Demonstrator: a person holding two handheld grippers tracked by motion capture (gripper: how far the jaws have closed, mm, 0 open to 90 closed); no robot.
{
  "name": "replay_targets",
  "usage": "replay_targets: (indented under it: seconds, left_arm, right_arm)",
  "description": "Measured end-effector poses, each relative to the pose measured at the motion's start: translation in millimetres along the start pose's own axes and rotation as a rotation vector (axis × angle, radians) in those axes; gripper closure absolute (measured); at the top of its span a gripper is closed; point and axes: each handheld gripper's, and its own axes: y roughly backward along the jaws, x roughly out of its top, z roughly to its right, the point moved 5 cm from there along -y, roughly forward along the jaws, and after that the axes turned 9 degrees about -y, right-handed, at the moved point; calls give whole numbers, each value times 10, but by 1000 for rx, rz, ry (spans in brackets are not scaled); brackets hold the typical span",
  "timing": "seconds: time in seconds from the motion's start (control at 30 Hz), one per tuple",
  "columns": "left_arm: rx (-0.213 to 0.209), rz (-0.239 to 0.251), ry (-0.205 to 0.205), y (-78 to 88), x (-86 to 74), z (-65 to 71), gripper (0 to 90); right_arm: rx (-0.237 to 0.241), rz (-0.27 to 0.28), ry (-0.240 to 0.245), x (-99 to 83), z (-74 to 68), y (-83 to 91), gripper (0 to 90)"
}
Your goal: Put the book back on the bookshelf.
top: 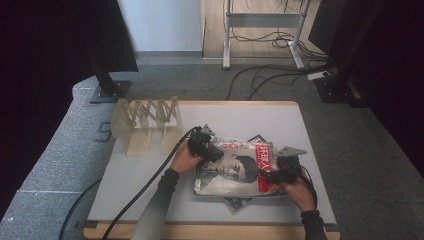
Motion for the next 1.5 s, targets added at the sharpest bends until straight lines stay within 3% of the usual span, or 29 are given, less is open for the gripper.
replay_targets:
  seconds: [0.23, 0.37, 0.6, 0.8, 1.0, 1.27, 1.5]
  left_arm:
    - [8, 8, 22, 42, -62, 47, 0]
    - [20, 6, 30, 87, -106, 92, 0]
    - [32, 13, 48, 161, -191, 150, 0]
    - [45, 14, 62, 224, -259, 214, 0]
    - [50, 3, 60, 298, -317, 288, 0]
    - [61, 14, 86, 337, -373, 347, 0]
    - [61, 34, 113, 374, -439, 403, 0]
  right_arm:
    - [30, -2, 10, -190, -120, 258, 26]
    - [23, 11, 5, -241, -137, 352, 26]
    - [42, -12, 34, -416, -248, 528, 27]
    - [1, -48, 62, -504, -240, 483, 36]
    - [-39, -33, 46, -472, -178, 463, 74]
    - [-7, -57, 66, -513, -194, 532, 68]
    - [-46, -71, 73, -518, -117, 510, 62]
